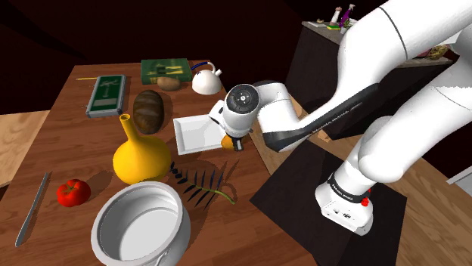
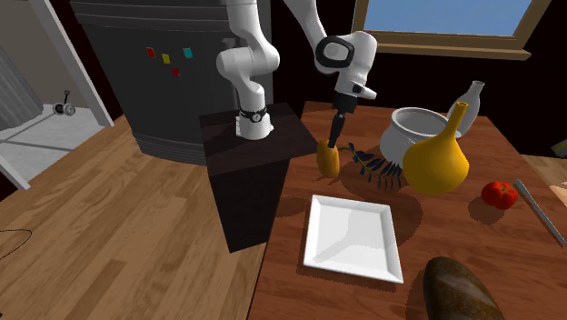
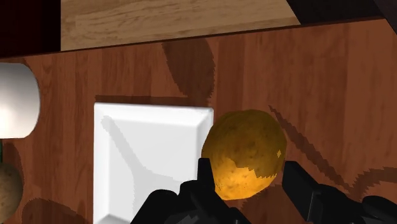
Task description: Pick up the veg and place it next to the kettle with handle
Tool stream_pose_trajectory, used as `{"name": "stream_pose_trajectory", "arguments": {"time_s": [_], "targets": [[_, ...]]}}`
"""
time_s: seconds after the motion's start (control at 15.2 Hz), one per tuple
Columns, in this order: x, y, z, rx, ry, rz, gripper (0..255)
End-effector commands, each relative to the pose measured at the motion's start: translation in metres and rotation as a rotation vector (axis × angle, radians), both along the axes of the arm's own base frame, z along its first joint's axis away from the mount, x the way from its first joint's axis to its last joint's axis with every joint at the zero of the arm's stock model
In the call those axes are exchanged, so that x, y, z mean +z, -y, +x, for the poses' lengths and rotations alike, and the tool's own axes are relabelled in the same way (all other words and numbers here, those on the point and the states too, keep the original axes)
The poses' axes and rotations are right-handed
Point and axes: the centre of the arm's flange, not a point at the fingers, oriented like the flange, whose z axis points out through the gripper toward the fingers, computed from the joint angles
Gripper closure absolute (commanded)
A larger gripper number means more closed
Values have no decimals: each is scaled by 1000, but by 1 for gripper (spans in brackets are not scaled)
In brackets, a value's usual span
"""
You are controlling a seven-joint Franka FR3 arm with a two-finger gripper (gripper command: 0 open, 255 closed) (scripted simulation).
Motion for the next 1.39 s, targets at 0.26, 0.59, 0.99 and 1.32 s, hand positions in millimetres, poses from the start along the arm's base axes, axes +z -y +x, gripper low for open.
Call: {"name": "stream_pose_trajectory", "arguments": {"time_s": [0.26,0.59,0.99,1.32], "targets": [[32,-2,1,0,-1,0,255],[59,-2,1,0,-1,0,255],[90,-2,1,0,-1,0,255],[104,10,24,0,-1,0,255]]}}
